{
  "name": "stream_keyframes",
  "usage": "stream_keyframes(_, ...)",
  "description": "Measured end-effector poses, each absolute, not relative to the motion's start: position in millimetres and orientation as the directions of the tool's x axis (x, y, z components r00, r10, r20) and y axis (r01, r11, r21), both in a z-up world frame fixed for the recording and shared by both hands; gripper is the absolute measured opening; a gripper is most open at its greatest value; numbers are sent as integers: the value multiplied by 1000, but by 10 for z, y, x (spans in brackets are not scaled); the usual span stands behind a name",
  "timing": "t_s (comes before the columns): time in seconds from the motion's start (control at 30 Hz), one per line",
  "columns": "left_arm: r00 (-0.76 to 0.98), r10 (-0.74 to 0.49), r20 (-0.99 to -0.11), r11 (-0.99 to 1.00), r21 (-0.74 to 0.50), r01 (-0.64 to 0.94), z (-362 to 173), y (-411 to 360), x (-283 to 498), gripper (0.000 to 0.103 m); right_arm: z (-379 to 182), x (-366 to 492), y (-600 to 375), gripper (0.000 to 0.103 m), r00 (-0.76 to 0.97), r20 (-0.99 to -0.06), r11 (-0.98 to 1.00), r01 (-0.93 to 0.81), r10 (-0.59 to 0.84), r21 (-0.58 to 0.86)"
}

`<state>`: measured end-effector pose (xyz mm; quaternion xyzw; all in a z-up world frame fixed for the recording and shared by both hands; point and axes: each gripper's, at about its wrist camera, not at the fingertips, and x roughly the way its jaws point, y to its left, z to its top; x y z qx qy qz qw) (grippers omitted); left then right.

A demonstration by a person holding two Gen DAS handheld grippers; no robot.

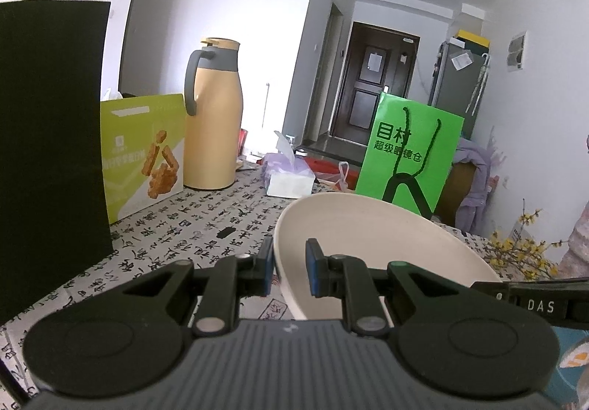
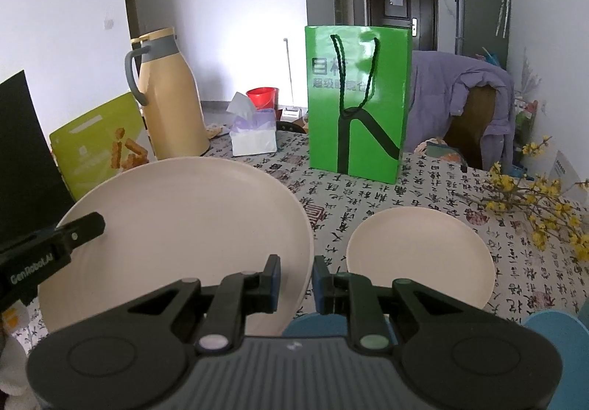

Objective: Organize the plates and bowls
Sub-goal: 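Carry the cream plate toward the blue bowls with both grippers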

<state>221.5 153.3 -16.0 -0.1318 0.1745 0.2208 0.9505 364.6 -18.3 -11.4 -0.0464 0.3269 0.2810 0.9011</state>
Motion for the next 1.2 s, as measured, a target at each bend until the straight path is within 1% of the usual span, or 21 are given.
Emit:
stream_keyframes(0.57,849,373,-374,877,-157,-454,-104,1372,1995,18,-44,3415,-335,18,641,-605,845,-525,472,103)
stream_keyframes(1.2,857,370,-360,884,-149,-444,-24,1204,1745,18,103,3073,-513,18,672,-574,854,-512,468,98)
